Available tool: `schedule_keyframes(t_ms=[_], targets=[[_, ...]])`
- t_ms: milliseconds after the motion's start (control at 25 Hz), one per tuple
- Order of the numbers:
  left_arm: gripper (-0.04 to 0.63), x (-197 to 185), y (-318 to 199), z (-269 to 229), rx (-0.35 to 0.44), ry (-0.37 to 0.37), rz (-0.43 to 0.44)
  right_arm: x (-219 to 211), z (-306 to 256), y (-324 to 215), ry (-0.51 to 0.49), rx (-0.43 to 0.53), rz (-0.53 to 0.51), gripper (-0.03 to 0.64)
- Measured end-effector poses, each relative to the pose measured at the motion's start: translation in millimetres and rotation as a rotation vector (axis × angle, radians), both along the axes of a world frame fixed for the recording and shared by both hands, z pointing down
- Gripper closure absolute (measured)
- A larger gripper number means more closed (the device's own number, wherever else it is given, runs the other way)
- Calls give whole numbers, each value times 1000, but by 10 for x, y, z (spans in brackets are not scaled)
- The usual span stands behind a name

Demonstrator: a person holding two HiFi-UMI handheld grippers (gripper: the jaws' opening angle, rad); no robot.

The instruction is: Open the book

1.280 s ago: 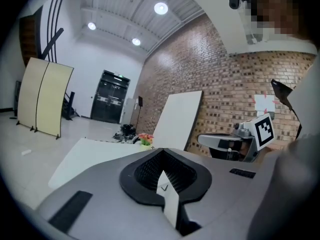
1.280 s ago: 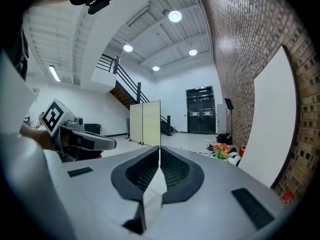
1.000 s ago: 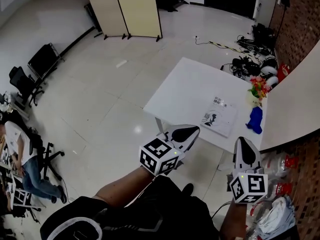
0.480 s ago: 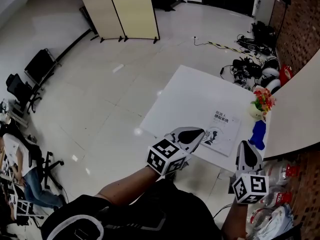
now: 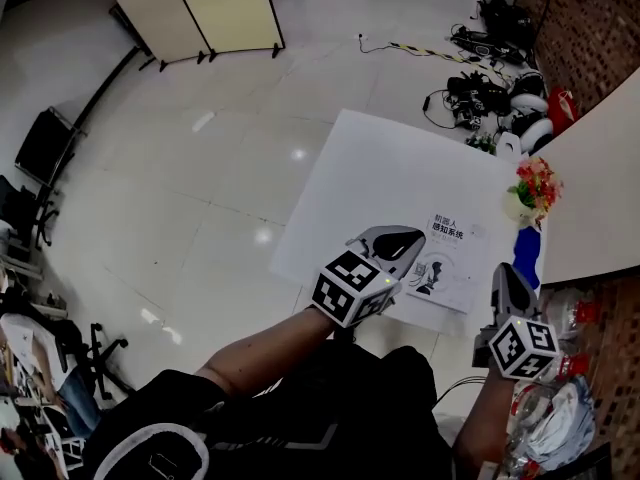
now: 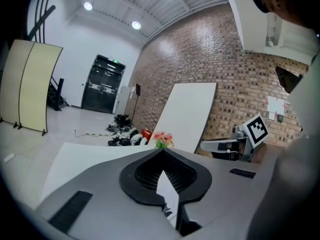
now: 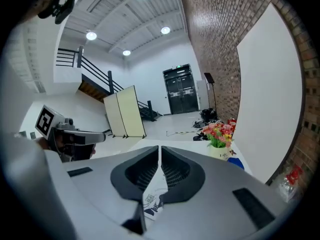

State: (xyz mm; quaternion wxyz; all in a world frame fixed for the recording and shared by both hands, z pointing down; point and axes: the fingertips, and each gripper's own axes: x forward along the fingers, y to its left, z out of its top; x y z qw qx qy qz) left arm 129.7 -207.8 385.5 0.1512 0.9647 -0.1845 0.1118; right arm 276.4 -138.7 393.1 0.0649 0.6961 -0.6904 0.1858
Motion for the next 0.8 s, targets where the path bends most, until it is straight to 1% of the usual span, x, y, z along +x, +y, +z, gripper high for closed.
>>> schedule_keyframes(t_ms=[120, 200, 280, 320, 360, 400, 480, 520, 680, 800], targets=[[598, 221, -137, 222, -55, -12, 6, 188, 289, -119, -22, -74, 18, 612], [598, 395, -225, 447, -87, -46, 13, 347, 522, -191, -28, -116, 45, 612], [598, 545, -292, 752, -129, -109, 8, 491, 798, -241, -49, -169, 62, 611], [598, 605, -314, 906, -163, -134, -2, 548, 942, -259, -66, -199, 61, 599], [598, 662, -328, 1050, -201, -154, -13, 600, 1088, -276, -87, -228, 56, 537], [598, 717, -335, 1192, -234, -175, -21, 645, 1240, -291, -110, -259, 49, 504], [598, 806, -321, 1483, -281, -238, -25, 703, 1549, -315, -158, -327, 32, 485], [598, 840, -306, 1628, -296, -273, -26, 723, 1699, -324, -179, -362, 25, 463], [598, 966, -266, 2098, -337, -394, -31, 842, 2225, -329, -241, -493, 33, 462], [598, 1070, -271, 2291, -364, -447, -31, 894, 2490, -318, -284, -566, 37, 462]])
